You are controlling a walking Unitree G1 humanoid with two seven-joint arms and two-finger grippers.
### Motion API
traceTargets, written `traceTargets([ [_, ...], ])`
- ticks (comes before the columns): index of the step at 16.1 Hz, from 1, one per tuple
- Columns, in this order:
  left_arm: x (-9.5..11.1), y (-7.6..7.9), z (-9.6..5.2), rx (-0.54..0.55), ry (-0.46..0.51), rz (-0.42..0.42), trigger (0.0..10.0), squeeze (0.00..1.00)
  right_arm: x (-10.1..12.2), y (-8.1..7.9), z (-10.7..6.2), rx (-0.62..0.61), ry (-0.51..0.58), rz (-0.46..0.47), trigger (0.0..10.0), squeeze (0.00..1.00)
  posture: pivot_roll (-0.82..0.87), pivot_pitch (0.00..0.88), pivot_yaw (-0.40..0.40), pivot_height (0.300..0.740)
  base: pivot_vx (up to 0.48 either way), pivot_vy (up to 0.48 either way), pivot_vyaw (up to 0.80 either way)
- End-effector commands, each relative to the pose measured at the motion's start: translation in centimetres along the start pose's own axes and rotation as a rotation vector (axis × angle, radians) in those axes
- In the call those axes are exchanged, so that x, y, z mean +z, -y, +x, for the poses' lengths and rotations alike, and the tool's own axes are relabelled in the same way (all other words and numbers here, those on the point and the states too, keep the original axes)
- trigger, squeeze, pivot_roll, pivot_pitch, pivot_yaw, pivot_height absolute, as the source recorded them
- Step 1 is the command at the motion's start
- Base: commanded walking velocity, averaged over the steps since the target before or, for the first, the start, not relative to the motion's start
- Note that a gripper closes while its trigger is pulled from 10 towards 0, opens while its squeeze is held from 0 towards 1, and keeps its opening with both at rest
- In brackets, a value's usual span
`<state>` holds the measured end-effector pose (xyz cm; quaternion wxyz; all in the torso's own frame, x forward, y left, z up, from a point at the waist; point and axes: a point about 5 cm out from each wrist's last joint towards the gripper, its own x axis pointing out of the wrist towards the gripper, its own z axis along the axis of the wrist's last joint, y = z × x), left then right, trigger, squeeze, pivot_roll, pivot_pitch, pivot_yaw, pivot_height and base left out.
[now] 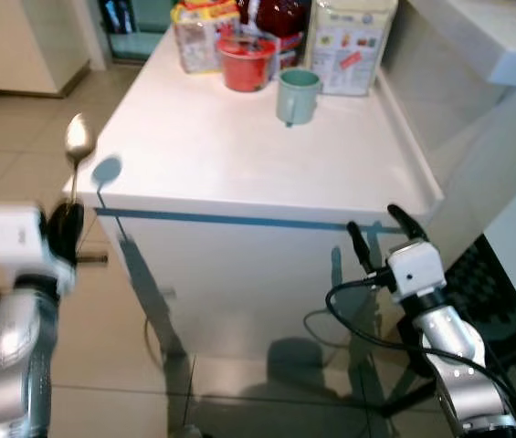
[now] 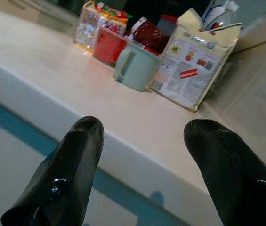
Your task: Setting the table
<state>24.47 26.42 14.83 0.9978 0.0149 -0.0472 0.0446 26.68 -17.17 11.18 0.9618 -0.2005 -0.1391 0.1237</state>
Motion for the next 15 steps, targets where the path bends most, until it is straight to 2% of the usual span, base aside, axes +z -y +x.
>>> traceTargets([
  [1, 0.9, 0.1, -0.5, 0.014, 0.036, -0.004, 0.0, 0.0, -0.1, 0.0, 0.0, 0.003, 0.003, -0.019, 10.0, 0.0, 0.1, 0.015, -0.038, 0.74, 0.0, 0.0, 0.0],
  [3, 0.0, 0.5, -1.5, 0.016, 0.008, -0.024, 0.0, 0.0, -0.5, -0.3, -0.2, 0.021, -0.01, -0.021, 10.0, 0.0, 0.11, 0.014, -0.044, 0.74, 0.0, 0.0, 0.0],
  [5, -1.5, 2.2, -3.2, -0.028, -0.064, -0.048, 0.0, 0.0, -0.6, -0.8, 0.0, 0.024, -0.013, -0.007, 10.0, 0.0, 0.11, 0.012, -0.04, 0.74, 0.0, 0.0, 0.0],
  [8, -3.7, 4.6, -4.5, -0.086, -0.168, -0.083, 0.0, 0.0, -0.6, -1.8, 0.1, 0.03, -0.017, 0.029, 10.0, 0.0, 0.1, 0.013, -0.03, 0.74, 0.0, 0.0, 0.0],
  [10, -4.2, 5.4, -4.5, -0.093, -0.184, -0.084, 0.0, 0.0, -0.7, -2.0, 0.2, 0.028, -0.027, 0.048, 10.0, 0.0, 0.09, 0.012, -0.023, 0.74, 0.0, 0.0, 0.0],
  [12, -3.7, 5.9, -3.5, -0.094, -0.156, -0.09, 0.0, 0.0, -1.0, -2.0, 0.7, 0.01, -0.047, 0.078, 10.0, 0.0, 0.09, 0.014, -0.018, 0.74, 0.0, 0.0, 0.0],
  [15, -3.8, 6.5, -3.7, -0.104, -0.157, -0.115, 0.0, 0.0, -1.1, -1.9, 0.5, 0.008, -0.05, 0.078, 10.0, 0.0, 0.08, 0.024, -0.015, 0.74, 0.0, 0.0, 0.0],
])
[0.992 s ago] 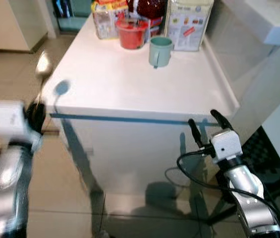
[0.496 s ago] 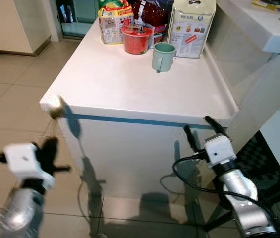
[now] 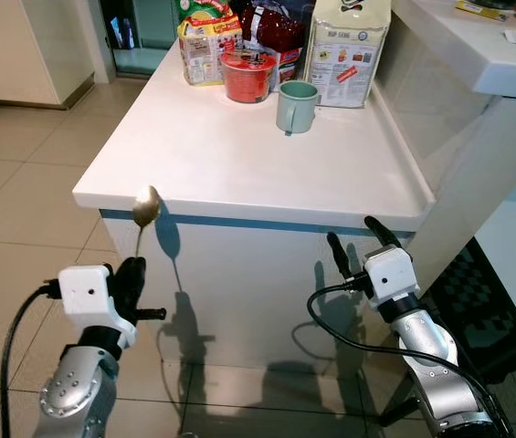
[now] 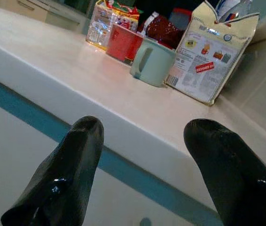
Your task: Setting the table
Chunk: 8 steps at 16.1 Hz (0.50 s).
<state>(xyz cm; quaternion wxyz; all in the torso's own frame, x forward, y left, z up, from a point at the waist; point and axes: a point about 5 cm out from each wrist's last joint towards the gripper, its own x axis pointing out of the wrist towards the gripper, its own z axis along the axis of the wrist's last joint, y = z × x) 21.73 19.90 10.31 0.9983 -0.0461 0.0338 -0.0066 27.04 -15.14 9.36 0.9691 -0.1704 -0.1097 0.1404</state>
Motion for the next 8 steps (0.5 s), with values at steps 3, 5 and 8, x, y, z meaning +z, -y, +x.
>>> traceTargets([
  [3, -0.13, 0.62, -0.07, -0.004, -0.003, 0.011, 0.0, 0.0, -0.13, 0.38, -0.28, -0.016, -0.007, 0.003, 10.0, 0.0, 0.08, 0.033, -0.013, 0.74, 0.0, 0.0, 0.0],
  [5, -0.26, 0.57, 0.24, 0.01, -0.008, 0.024, 0.0, 0.0, -0.17, 0.31, -0.25, -0.02, -0.013, 0.011, 10.0, 0.0, 0.07, 0.037, -0.014, 0.74, 0.0, 0.0, 0.0],
  [8, -0.41, 0.69, 0.77, 0.024, -0.017, 0.039, 0.0, 0.0, -0.27, 0.3, -0.26, -0.014, -0.028, 0.025, 10.0, 0.0, 0.06, 0.047, -0.018, 0.74, -0.121, 0.0, 0.0],
])
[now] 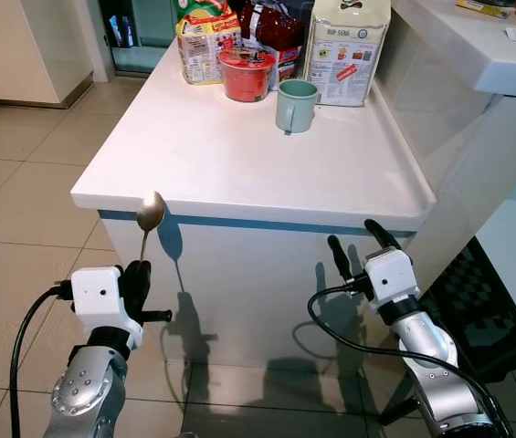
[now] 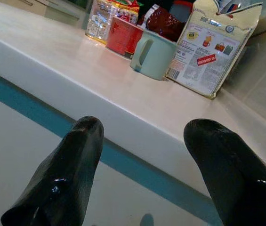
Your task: Setting the table
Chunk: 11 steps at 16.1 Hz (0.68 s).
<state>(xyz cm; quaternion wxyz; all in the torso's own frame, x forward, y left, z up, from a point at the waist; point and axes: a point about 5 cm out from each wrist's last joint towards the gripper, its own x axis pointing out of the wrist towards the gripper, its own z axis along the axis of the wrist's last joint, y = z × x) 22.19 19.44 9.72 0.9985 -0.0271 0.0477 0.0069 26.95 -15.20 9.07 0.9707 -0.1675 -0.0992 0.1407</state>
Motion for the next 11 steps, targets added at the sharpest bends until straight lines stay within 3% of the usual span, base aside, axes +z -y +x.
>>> traceTargets([
  [1, 0.2, 0.3, 0.4, -0.003, 0.013, -0.001, 0.0, 0.0, -0.1, 0.3, -0.1, -0.015, -0.015, 0.022, 10.0, 0.0, 0.06, 0.047, -0.018, 0.74, -0.428, 0.0, 0.0],
  [3, 0.3, 0.3, 0.5, -0.001, 0.017, -0.003, 0.0, 0.0, -0.1, 0.4, -0.1, -0.013, -0.016, 0.021, 10.0, 0.0, 0.06, 0.049, -0.022, 0.74, -0.431, 0.0, 0.0],
  [5, 0.4, 0.4, 0.8, -0.01, 0.02, -0.001, 0.0, 0.0, -0.1, 0.4, -0.1, -0.011, -0.02, 0.02, 10.0, 0.0, 0.06, 0.049, -0.022, 0.74, -0.328, -0.339, 0.0],
  [11, 1.0, 0.4, 2.0, -0.028, 0.02, 0.064, 0.0, 0.0, -0.1, 0.1, 0.1, -0.002, -0.028, 0.025, 10.0, 0.0, 0.07, 0.049, -0.018, 0.74, 0.0, -0.476, 0.0],
])
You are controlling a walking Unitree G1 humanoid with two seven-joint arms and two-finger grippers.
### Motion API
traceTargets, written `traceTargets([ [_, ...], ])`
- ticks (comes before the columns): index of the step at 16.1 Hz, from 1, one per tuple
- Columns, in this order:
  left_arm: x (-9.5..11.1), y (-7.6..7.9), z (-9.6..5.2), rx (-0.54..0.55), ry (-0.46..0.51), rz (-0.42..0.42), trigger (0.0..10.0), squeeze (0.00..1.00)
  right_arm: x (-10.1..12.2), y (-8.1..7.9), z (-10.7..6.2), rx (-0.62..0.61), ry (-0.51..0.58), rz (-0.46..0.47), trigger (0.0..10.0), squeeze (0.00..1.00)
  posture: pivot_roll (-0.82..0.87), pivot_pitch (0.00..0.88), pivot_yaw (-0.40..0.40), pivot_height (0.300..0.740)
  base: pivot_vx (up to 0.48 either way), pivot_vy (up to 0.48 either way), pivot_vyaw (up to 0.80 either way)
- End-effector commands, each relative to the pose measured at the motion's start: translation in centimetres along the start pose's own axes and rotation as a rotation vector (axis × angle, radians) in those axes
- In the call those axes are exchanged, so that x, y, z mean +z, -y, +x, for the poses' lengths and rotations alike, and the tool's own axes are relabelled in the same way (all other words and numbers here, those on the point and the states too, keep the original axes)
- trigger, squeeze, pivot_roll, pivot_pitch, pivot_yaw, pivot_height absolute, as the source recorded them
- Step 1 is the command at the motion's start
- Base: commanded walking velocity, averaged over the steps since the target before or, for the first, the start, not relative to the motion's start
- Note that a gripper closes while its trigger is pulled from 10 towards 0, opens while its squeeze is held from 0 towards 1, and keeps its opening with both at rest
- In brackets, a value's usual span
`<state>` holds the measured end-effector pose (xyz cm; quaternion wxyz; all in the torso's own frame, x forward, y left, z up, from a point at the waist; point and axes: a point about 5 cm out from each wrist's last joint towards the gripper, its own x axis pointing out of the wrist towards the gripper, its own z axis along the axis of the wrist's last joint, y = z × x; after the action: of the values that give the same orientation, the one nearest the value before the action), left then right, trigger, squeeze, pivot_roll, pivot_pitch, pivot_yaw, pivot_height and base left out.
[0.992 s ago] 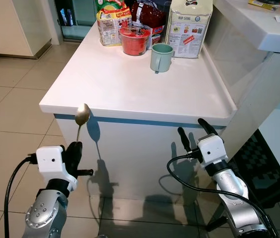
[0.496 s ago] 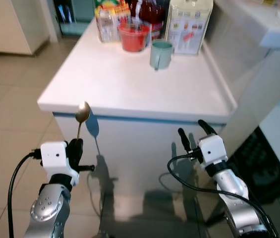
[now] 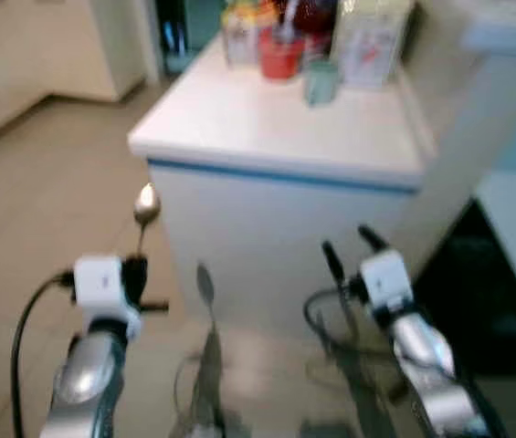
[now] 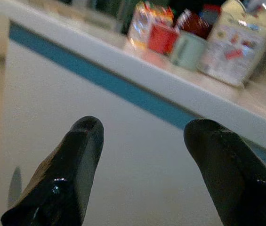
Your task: Setting the table
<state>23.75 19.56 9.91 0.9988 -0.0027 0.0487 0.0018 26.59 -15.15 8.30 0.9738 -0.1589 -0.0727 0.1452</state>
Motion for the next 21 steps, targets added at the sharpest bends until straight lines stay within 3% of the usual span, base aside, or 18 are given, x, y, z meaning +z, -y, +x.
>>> traceTargets([
  [1, 0.7, 0.6, 0.6, -0.03, 0.013, 0.029, 0.0, 0.0, 0.6, 0.4, 0.5, -0.015, 0.019, -0.001, 10.0, 0.0, 0.07, 0.048, -0.016, 0.74, 0.0, -0.48, 0.0],
  [12, 0.5, 1.0, 1.3, -0.054, -0.003, 0.062, 0.0, 0.0, 0.6, -0.1, 0.6, 0.007, 0.011, -0.002, 10.0, 0.0, 0.07, 0.057, -0.01, 0.74, 0.0, -0.45, 0.0],
  [15, 0.4, 0.5, 1.6, -0.028, -0.024, 0.075, 0.0, 0.0, 0.6, -0.3, 0.7, 0.008, 0.008, 0.0, 10.0, 0.0, 0.07, 0.064, -0.002, 0.74, 0.0, 0.0, 0.0],
  [16, 0.5, 0.4, 1.7, -0.027, -0.021, 0.077, 2.0, 0.0, 0.7, -0.4, 0.7, 0.009, 0.008, 0.001, 10.0, 0.0, 0.07, 0.068, 0.001, 0.74, 0.0, 0.0, 0.0],
  [17, 0.6, 0.4, 1.7, -0.023, -0.014, 0.074, 2.8, 0.0, 0.7, -0.4, 0.7, 0.01, 0.008, 0.0, 10.0, 0.0, 0.07, 0.074, 0.001, 0.74, 0.0, 0.0, 0.0],
  [18, 0.7, 0.4, 1.7, -0.02, -0.01, 0.073, 0.0, 0.0, 0.7, -0.4, 0.7, 0.01, 0.007, 0.001, 10.0, 0.0, 0.07, 0.074, 0.001, 0.74, 0.0, 0.0, 0.0],
  [21, 1.0, 0.3, 1.8, -0.011, 0.007, 0.062, 0.0, 0.0, 0.6, -0.5, 0.6, 0.018, 0.002, 0.001, 10.0, 0.0, 0.07, 0.082, -0.002, 0.74, 0.0, -0.434, 0.0],
])
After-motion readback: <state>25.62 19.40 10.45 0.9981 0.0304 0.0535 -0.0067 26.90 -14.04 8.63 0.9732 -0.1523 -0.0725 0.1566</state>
